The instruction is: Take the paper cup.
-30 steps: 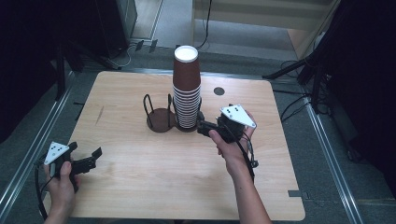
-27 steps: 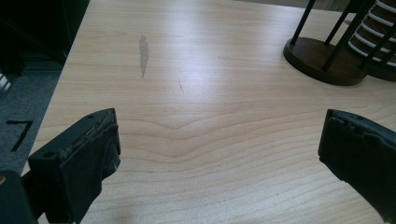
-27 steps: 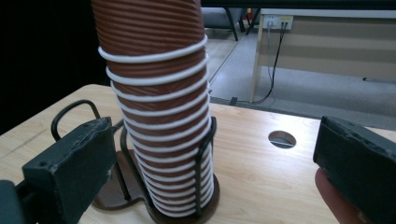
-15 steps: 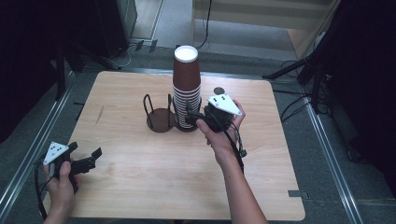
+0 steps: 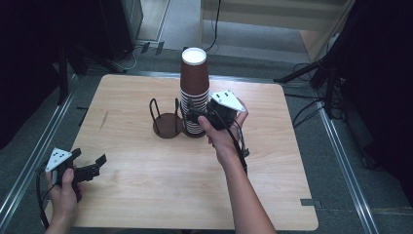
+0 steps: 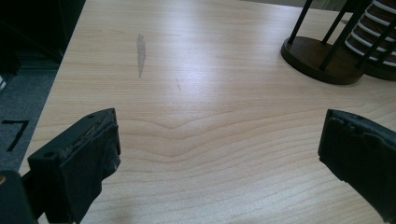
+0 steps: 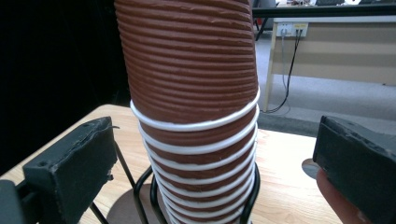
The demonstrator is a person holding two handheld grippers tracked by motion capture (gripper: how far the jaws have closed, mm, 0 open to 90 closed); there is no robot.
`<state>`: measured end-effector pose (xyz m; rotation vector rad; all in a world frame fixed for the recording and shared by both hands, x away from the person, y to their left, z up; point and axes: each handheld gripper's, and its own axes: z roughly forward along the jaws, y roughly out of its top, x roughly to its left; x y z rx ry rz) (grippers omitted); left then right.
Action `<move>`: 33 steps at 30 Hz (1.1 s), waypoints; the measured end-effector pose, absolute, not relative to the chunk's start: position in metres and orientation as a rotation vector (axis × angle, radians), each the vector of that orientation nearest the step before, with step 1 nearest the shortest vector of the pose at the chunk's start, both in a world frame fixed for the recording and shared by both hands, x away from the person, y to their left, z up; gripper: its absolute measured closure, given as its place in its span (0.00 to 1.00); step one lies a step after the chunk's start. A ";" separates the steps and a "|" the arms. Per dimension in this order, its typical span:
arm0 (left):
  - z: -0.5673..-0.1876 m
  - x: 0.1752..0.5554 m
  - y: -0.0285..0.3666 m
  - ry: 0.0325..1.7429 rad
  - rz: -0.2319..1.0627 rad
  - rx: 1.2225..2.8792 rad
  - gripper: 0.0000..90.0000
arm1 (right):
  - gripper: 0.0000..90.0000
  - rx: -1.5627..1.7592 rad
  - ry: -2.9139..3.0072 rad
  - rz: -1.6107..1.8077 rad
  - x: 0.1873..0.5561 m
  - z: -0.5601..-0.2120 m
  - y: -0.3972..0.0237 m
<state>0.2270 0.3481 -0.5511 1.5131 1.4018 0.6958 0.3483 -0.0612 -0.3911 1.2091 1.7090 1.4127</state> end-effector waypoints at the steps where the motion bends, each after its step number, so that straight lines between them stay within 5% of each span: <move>1: -0.551 0.227 0.348 1.403 0.695 1.509 0.00 | 0.00 1.206 1.709 1.406 0.351 -0.391 -0.060; 33: -0.551 0.227 0.349 1.400 0.682 1.513 0.00 | 0.00 1.231 1.710 1.358 0.383 -0.381 -0.033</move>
